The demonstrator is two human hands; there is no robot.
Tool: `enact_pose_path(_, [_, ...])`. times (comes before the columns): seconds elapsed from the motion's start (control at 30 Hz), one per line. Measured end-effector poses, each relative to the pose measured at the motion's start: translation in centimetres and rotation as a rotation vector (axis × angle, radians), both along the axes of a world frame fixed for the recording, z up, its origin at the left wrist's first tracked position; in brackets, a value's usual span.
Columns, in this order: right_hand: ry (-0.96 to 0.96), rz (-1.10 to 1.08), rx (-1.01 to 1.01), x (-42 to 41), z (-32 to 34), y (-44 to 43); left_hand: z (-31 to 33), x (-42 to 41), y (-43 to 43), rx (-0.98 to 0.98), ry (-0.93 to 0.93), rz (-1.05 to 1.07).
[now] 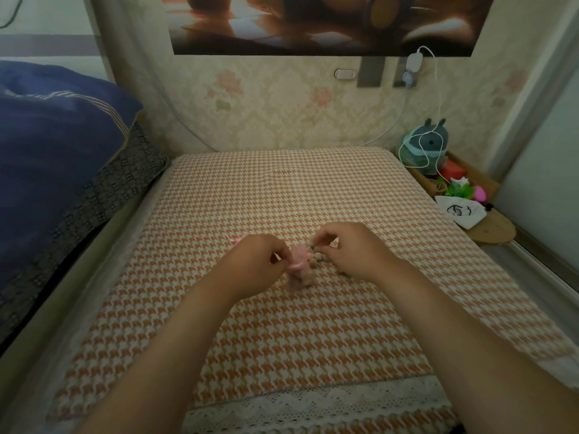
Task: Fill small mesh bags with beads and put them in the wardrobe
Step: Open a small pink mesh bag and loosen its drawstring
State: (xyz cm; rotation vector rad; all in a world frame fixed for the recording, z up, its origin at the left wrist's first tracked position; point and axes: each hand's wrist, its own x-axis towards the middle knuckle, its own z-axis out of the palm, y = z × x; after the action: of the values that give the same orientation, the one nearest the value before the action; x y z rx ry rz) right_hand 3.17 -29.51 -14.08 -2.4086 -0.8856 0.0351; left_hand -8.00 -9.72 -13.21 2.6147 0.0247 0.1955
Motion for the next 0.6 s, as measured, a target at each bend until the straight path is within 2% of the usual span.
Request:
enact_pose_path(0.2, [-0.130,0.015,-0.268,0.1,-2.0,1.8,0.1,-0.3,0.3,0.019,-0.034,-0.025])
enact_pose_path(0.4, [-0.193,-0.034,-0.331,0.2,-2.4,2.7,-0.2,-0.4,0.3,0.002,-0.081,-0.041])
enact_pose_path(0.47, [-0.158,-0.041,-0.265,0.1,-1.8,2.6,-0.2,-0.4,0.4,0.000,-0.085,-0.041])
enact_pose_path(0.6, [-0.060,-0.065,0.093,-0.4,0.2,2.1,-0.2,-0.3,0.6,0.006,-0.061,-0.022])
